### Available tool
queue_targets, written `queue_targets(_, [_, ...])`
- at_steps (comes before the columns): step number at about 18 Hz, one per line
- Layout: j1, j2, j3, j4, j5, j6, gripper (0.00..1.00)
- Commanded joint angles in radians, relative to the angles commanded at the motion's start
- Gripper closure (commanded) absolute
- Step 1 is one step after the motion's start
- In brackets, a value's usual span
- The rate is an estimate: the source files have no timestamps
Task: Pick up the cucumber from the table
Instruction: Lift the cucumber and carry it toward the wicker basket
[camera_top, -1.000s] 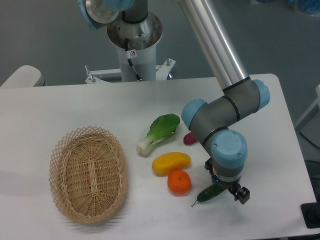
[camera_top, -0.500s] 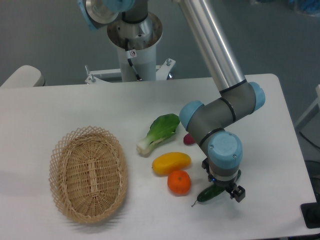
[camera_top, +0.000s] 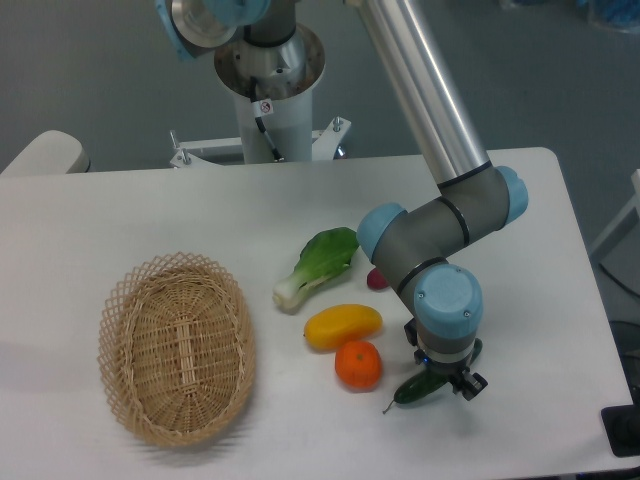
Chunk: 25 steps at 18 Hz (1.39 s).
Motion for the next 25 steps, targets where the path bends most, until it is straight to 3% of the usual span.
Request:
queue_targets(7, [0.002,0.015,0.04,-0.021,-0.002,0.011,0.69])
queue_targets(10, [-0.017,0.07,0.052,-0.07,-0.018,-0.003,0.69])
queue_targets(14, [-0.083,0.184,0.046,-0.205,-0.11,-0.07,0.69])
queue_targets(18, [-0.112,0.259,0.034,-0.253,-0.182,-0.092,0.69])
queue_targets(25, [-0.172,0.314,0.003,-0.258,-0.248,-0.247,0.69])
